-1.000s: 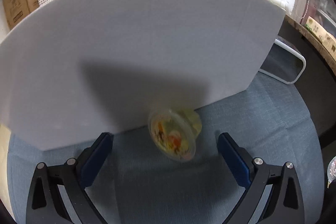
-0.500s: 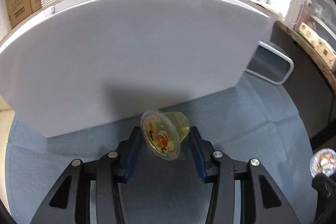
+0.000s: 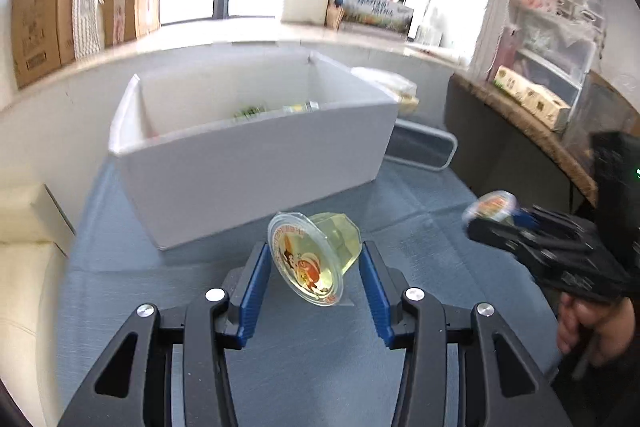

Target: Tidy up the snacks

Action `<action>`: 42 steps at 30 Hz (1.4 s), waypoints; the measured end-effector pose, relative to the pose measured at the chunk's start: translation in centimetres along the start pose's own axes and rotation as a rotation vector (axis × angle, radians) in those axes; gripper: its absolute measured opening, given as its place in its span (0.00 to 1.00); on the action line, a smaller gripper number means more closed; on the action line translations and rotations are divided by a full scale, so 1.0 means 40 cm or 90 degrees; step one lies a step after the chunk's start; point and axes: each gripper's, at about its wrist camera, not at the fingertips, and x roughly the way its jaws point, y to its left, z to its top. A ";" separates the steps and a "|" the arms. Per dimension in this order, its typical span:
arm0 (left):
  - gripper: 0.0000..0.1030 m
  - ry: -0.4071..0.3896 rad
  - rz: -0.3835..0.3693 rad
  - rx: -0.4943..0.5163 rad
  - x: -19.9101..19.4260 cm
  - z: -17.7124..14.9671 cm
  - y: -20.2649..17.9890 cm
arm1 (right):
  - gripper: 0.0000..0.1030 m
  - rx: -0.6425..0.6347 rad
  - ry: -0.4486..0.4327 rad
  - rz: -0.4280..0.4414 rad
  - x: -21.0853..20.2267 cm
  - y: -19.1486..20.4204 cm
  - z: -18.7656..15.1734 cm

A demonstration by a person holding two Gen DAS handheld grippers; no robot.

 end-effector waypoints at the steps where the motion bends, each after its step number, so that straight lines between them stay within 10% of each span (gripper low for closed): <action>1: 0.49 -0.006 -0.001 -0.001 -0.017 0.013 0.009 | 0.45 -0.010 -0.002 0.003 0.009 0.015 0.019; 9: 0.49 -0.065 0.023 -0.033 -0.063 0.143 0.147 | 0.45 -0.064 -0.030 0.016 0.101 0.113 0.210; 20: 0.49 -0.034 0.053 -0.037 0.136 0.315 0.258 | 0.45 -0.078 -0.009 0.010 0.273 0.122 0.411; 22: 0.58 -0.040 0.075 -0.025 0.153 0.321 0.262 | 0.48 -0.090 0.000 -0.008 0.296 0.113 0.420; 24: 1.00 -0.039 0.105 -0.007 0.166 0.326 0.261 | 0.88 -0.082 0.005 -0.023 0.307 0.100 0.426; 25: 1.00 -0.041 0.110 -0.009 0.168 0.323 0.265 | 1.00 -0.074 0.006 -0.023 0.308 0.093 0.425; 37: 1.00 -0.069 0.232 0.019 0.084 0.253 0.197 | 1.00 -0.106 -0.055 -0.087 0.195 0.119 0.348; 42: 1.00 -0.077 0.145 -0.008 -0.011 0.196 0.143 | 1.00 -0.116 -0.090 -0.183 0.075 0.163 0.284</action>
